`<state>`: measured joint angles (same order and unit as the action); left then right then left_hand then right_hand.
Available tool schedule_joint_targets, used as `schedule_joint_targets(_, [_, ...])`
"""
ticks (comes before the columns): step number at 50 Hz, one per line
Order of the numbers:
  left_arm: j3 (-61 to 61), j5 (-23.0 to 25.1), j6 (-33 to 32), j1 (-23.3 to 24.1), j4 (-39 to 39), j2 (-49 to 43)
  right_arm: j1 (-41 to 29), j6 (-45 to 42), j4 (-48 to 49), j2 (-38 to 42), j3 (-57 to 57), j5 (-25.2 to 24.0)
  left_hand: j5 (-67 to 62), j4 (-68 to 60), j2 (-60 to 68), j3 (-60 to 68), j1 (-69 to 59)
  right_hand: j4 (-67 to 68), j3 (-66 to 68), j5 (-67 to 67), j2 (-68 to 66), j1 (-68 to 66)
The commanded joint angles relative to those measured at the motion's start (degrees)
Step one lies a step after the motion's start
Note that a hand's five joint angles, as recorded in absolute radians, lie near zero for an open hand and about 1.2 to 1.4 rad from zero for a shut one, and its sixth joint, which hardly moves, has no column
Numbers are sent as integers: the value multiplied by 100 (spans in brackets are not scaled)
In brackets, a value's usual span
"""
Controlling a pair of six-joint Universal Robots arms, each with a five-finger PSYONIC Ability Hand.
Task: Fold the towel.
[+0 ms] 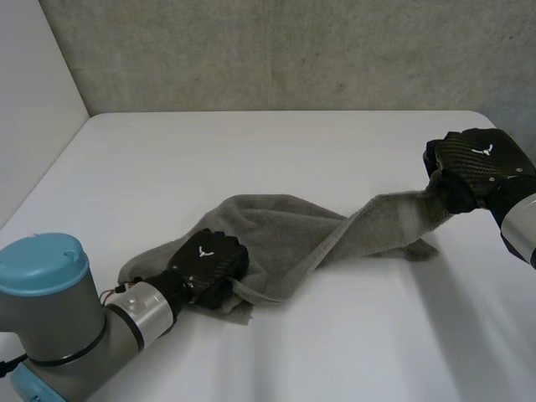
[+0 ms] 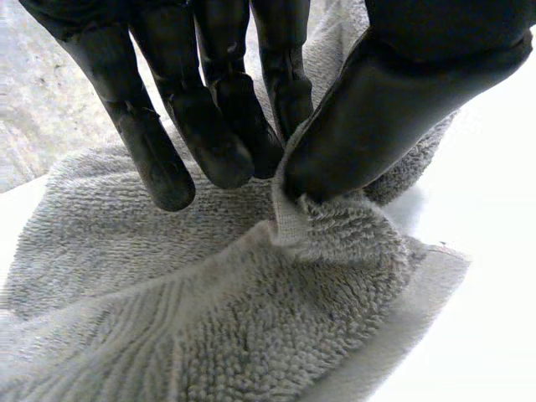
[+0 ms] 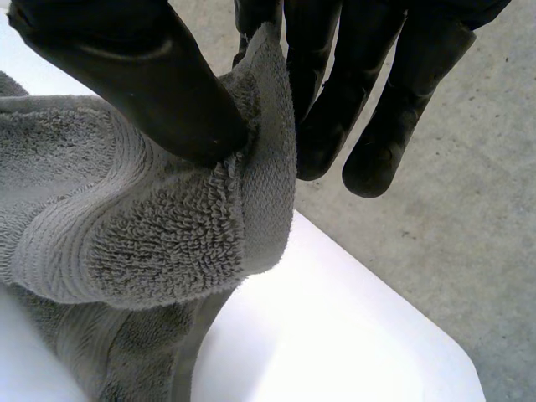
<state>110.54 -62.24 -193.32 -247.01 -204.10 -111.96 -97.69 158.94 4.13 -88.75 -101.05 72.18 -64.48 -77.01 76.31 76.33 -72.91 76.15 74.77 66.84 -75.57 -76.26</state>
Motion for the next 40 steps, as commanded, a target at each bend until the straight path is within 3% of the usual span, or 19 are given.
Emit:
schedule_joint_targets(1, [-199, 37, 23, -32, 20, 95, -66, -56, -656, 33, 356, -46, -552, -299, 369, 367, -709, 385, 523, 316, -443, -374])
schedule_joint_targets(5, [-586, 37, 58, -32, 37, 157, -92, -100, -1000, 173, 751, -81, -552, -299, 369, 367, -709, 385, 523, 316, -443, -374])
schedule_joint_targets(7, [-920, 10, 67, -40, 64, 148, -232, -100, -1098, 698, 1478, -11, -552, -299, 369, 367, -709, 385, 523, 316, -443, -374])
schedule_joint_targets(10, [-2001, -78, 75, -58, 99, -28, -347, -91, -1116, 1053, 1948, 59, -552, -299, 369, 367, -709, 385, 523, 316, -443, -374])
schedule_joint_targets(12, [-3322, -366, 32, -145, 212, -421, -662, -13, -1116, 1682, 3233, 138, -552, -299, 369, 367, -709, 385, 523, 316, -443, -374])
schedule_joint_targets(13, [-3329, -368, 32, -146, 213, -423, -664, -12, -1116, 1686, 3240, 139, -552, -299, 369, 367, -709, 385, 523, 316, -443, -374])
schedule_joint_targets(15, [-4938, -656, 66, -190, 379, -729, -952, 180, -1090, 2254, 4876, 401, -552, -299, 369, 367, -709, 385, 523, 316, -443, -374])
schedule_joint_targets(16, [-4946, -658, 67, -190, 380, -731, -954, 181, -1089, 2257, 4884, 402, -552, -299, 369, 367, -709, 385, 523, 316, -443, -374])
schedule_joint_targets(18, [-5684, -763, 67, -199, 415, -819, -1033, 461, -932, 2563, 6109, 638, -552, -299, 369, 367, -709, 385, 523, 316, -443, -374])
schedule_joint_targets(20, [-7171, -1017, 75, -207, 380, -906, -1015, 723, -670, 2625, 6697, 753, -552, -299, 369, 367, -709, 385, 523, 316, -443, -374])
schedule_joint_targets(21, [-7178, -1018, 75, -207, 380, -907, -1015, 970, -320, 2626, 7017, 797, -552, -299, 369, 367, -709, 385, 523, 316, -443, -374])
schedule_joint_targets(25, [-8327, -1386, 128, -242, 327, -819, -998, 1401, 401, 2504, 7055, 842, -552, -299, 369, 367, -709, 385, 523, 316, -443, -374])
schedule_joint_targets(30, [-8147, -1440, 487, -374, 344, -521, -998, 1570, 598, 2274, 6800, 727, -552, -299, 369, 367, -709, 385, 523, 316, -443, -374])
schedule_joint_targets(32, [-7794, -1422, 638, -427, 354, -397, -998, 1570, 388, 2196, 6354, 326, -552, -299, 369, 367, -709, 385, 523, 316, -443, -374])
schedule_joint_targets(34, [-7117, -1361, 787, -515, 336, -300, -998, 1570, 283, 2178, 6143, 62, -552, -299, 369, 367, -709, 385, 523, 316, -443, -374])
schedule_joint_targets(35, [-6290, -1239, 848, -628, 249, -170, -980, 1561, 151, 2126, 5862, -271, -552, -299, 369, 367, -709, 385, 523, 316, -443, -374])
schedule_joint_targets(36, [-5647, -1055, 840, -742, 179, -20, -980, 1561, 150, 2125, 5860, -274, -552, -299, 369, 367, -709, 385, 523, 316, -443, -374])
schedule_joint_targets(38, [-5022, -844, 840, -848, 56, 129, -832, 1500, -25, 2011, 5143, -834, -552, -299, 369, 367, -709, 385, 523, 316, -443, -374])
schedule_joint_targets(40, [-4401, -622, 823, -919, -112, 210, -770, 1430, -17, 1950, 4686, -1028, -552, -299, 369, 367, -709, 385, 523, 316, -443, -374])
